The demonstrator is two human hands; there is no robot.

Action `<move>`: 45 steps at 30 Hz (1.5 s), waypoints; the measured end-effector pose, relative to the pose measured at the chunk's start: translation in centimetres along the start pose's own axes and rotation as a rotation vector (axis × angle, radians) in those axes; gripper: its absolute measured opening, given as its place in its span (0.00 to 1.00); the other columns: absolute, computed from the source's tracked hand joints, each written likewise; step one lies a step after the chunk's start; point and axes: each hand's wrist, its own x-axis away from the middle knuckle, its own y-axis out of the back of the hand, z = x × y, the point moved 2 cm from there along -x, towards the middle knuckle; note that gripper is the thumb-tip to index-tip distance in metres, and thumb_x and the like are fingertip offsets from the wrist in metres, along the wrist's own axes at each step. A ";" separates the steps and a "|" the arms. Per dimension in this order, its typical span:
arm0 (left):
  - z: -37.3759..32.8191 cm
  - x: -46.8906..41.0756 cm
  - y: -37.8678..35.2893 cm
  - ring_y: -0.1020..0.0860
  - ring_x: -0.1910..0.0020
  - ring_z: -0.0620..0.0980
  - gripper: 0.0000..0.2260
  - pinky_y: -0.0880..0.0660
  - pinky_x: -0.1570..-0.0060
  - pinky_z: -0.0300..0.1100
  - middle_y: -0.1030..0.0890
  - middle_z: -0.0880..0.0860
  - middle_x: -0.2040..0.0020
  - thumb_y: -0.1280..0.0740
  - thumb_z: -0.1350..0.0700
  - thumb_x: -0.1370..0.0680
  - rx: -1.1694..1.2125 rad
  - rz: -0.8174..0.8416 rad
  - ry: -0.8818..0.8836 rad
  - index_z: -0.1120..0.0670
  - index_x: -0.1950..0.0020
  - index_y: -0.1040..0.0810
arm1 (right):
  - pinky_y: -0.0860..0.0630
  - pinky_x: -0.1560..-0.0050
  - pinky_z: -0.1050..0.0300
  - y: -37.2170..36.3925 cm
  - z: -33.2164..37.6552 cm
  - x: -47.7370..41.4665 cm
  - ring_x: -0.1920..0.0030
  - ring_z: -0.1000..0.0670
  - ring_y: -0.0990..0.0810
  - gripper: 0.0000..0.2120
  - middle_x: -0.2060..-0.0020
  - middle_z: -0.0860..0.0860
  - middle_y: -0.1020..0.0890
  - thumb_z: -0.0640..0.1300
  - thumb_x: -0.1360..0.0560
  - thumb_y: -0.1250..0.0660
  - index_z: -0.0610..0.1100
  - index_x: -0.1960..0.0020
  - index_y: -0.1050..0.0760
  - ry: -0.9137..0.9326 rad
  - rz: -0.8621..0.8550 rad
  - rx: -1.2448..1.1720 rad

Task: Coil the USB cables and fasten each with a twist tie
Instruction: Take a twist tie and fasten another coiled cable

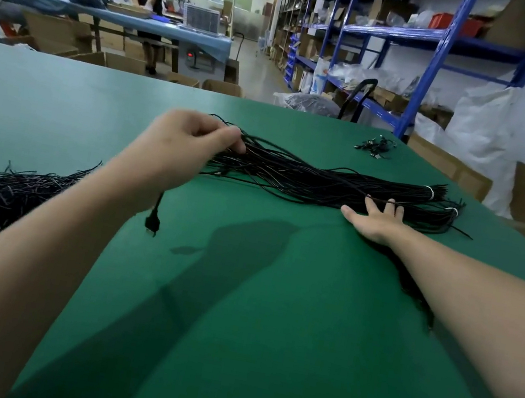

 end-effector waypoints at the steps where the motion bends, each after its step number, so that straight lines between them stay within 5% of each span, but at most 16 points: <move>1: -0.1 -0.2 0.6 0.42 0.72 0.50 0.13 0.45 0.71 0.38 0.39 0.48 0.72 0.35 0.45 0.18 0.031 -0.021 0.012 0.47 0.56 0.14 | 0.60 0.22 0.37 0.0 -0.1 -0.2 0.20 0.43 0.66 0.45 0.19 0.47 0.64 0.79 0.28 0.50 0.60 0.19 0.57 0.005 0.006 0.000; 9: -2.3 0.0 2.4 0.41 0.77 0.42 0.12 0.43 0.78 0.34 0.36 0.43 0.75 0.38 0.50 0.16 0.322 -0.136 0.076 0.52 0.52 0.17 | 0.57 0.21 0.41 1.1 1.3 1.7 0.20 0.40 0.63 0.42 0.19 0.43 0.63 0.70 0.22 0.44 0.53 0.17 0.58 0.016 0.054 -0.037; 13: -3.5 0.7 0.4 0.27 0.75 0.43 0.10 0.29 0.72 0.36 0.24 0.46 0.72 0.40 0.53 0.15 0.478 0.007 0.192 0.55 0.48 0.21 | 0.33 0.30 0.53 3.5 6.8 8.7 0.26 0.43 0.31 0.30 0.23 0.43 0.34 0.57 0.18 0.39 0.43 0.21 0.37 0.354 0.030 0.001; 17: -5.5 1.7 -1.3 0.13 0.55 0.51 0.08 0.19 0.47 0.45 0.13 0.53 0.57 0.41 0.55 0.14 0.563 0.099 0.188 0.57 0.47 0.25 | 0.28 0.32 0.46 2.7 10.7 18.0 0.39 0.48 0.18 0.26 0.43 0.46 0.15 0.61 0.18 0.45 0.42 0.35 0.24 0.632 0.563 -0.929; 21: -6.9 2.4 -1.4 0.14 0.50 0.49 0.07 0.26 0.39 0.52 0.12 0.54 0.52 0.41 0.54 0.14 0.552 0.097 0.132 0.56 0.45 0.27 | 0.21 0.41 0.48 2.1 11.3 22.9 0.51 0.45 0.14 0.31 0.55 0.42 0.14 0.60 0.15 0.55 0.39 0.41 0.23 0.653 0.754 -1.364; 26: -7.2 3.3 -2.4 0.15 0.47 0.49 0.07 0.32 0.30 0.54 0.13 0.55 0.51 0.42 0.54 0.14 0.467 0.177 0.079 0.57 0.46 0.30 | 0.21 0.58 0.56 0.7 9.7 25.8 0.64 0.49 0.22 0.26 0.65 0.46 0.21 0.59 0.17 0.46 0.38 0.43 0.23 0.587 0.838 -1.465; 29: -6.8 3.6 -3.3 0.15 0.46 0.48 0.08 0.32 0.29 0.54 0.13 0.55 0.51 0.41 0.54 0.14 0.398 0.209 0.091 0.59 0.45 0.30 | 0.33 0.68 0.62 -0.3 9.5 26.6 0.70 0.53 0.33 0.17 0.71 0.51 0.30 0.52 0.17 0.41 0.40 0.50 0.24 0.526 0.834 -1.482; 39: -5.7 4.4 -4.6 0.15 0.48 0.51 0.09 0.21 0.43 0.47 0.12 0.52 0.54 0.40 0.54 0.14 0.237 0.318 0.063 0.58 0.50 0.31 | 0.49 0.72 0.62 -1.1 8.9 27.3 0.75 0.56 0.45 0.19 0.74 0.55 0.43 0.52 0.17 0.41 0.46 0.64 0.32 0.432 0.838 -1.482; 42: -5.2 4.1 -4.3 0.16 0.46 0.50 0.11 0.24 0.38 0.53 0.13 0.52 0.50 0.38 0.52 0.16 0.017 0.160 0.023 0.59 0.41 0.32 | 0.50 0.74 0.62 -1.3 8.2 27.5 0.75 0.56 0.47 0.19 0.73 0.55 0.45 0.51 0.16 0.42 0.47 0.65 0.34 0.412 0.830 -1.491; 45: -5.9 4.5 -3.5 0.27 0.34 0.51 0.18 0.33 0.33 0.46 0.23 0.52 0.34 0.37 0.62 0.18 -0.343 0.049 -0.319 0.53 0.29 0.34 | 0.50 0.74 0.62 -0.9 7.0 28.0 0.74 0.55 0.49 0.20 0.73 0.55 0.47 0.51 0.16 0.42 0.47 0.66 0.35 0.437 0.864 -1.504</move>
